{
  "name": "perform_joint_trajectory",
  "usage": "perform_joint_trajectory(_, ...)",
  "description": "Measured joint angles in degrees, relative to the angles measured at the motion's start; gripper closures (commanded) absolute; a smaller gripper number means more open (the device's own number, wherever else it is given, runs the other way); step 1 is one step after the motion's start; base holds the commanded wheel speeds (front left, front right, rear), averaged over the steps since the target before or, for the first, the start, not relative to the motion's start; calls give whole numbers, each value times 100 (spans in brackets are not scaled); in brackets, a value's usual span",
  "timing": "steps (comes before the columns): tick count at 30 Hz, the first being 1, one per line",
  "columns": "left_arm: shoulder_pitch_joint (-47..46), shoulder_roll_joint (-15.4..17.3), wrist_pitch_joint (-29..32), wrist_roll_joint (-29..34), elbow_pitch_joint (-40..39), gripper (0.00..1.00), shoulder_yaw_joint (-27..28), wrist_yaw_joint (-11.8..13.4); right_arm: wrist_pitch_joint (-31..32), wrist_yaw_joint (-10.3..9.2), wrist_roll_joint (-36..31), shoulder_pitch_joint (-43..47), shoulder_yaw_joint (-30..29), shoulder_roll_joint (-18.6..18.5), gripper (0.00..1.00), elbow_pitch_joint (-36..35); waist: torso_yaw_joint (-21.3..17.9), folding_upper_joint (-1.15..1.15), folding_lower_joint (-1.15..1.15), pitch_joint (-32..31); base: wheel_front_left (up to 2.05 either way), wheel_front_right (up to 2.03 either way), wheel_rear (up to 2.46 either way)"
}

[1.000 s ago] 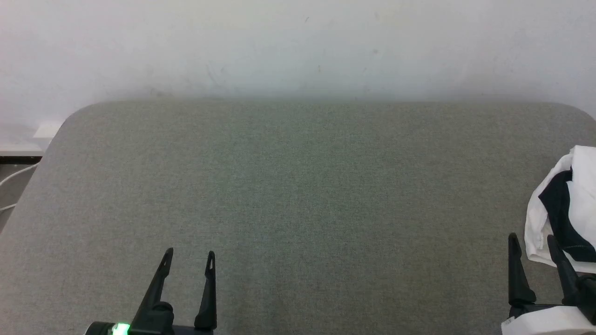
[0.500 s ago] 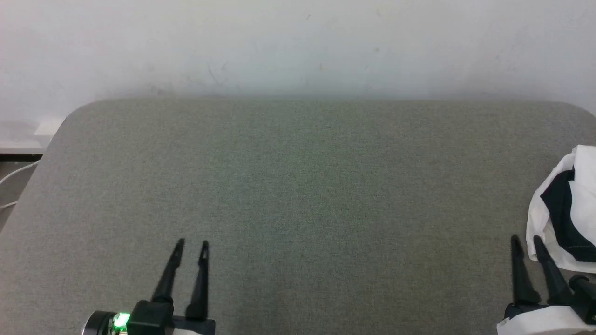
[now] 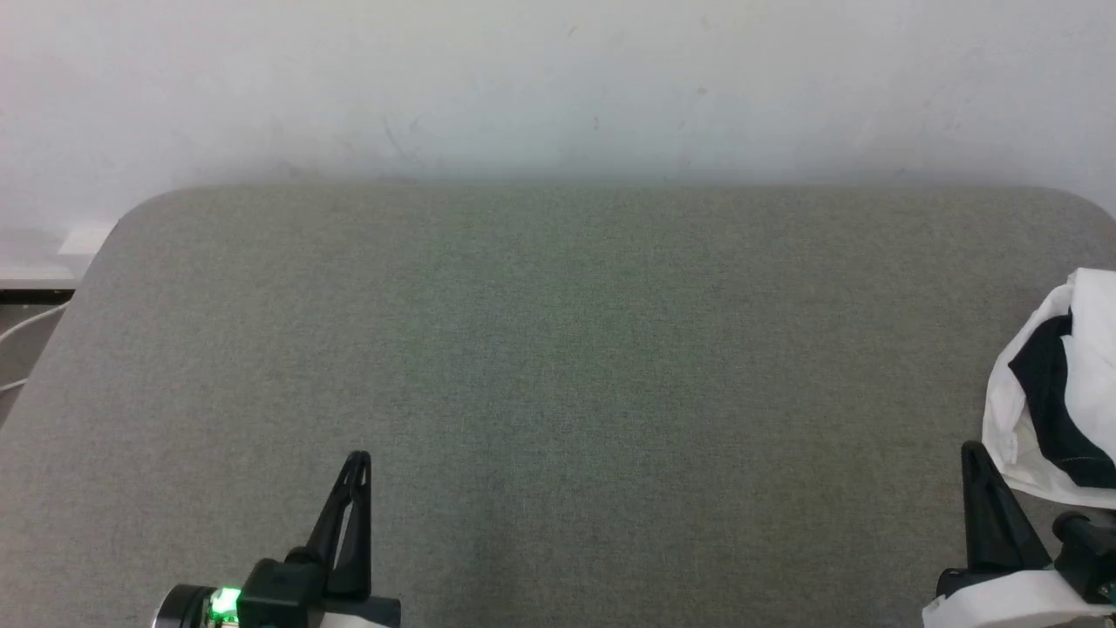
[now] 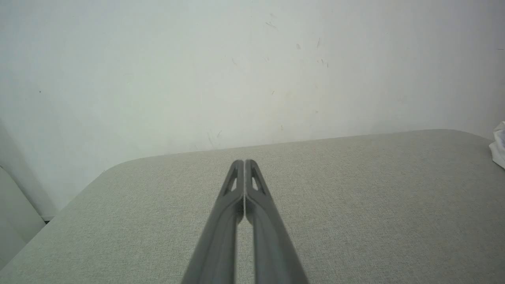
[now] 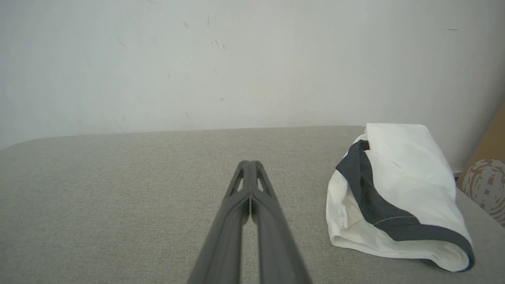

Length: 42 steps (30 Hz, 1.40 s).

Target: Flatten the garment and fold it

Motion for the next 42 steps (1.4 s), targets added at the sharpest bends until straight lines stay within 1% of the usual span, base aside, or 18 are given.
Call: perform_joint_trajectory(42,-336,-133,493,3,178,100,237,-94,495,0,-237,-203,333,1,100,-176,-123,0,0,54,0,0,0)
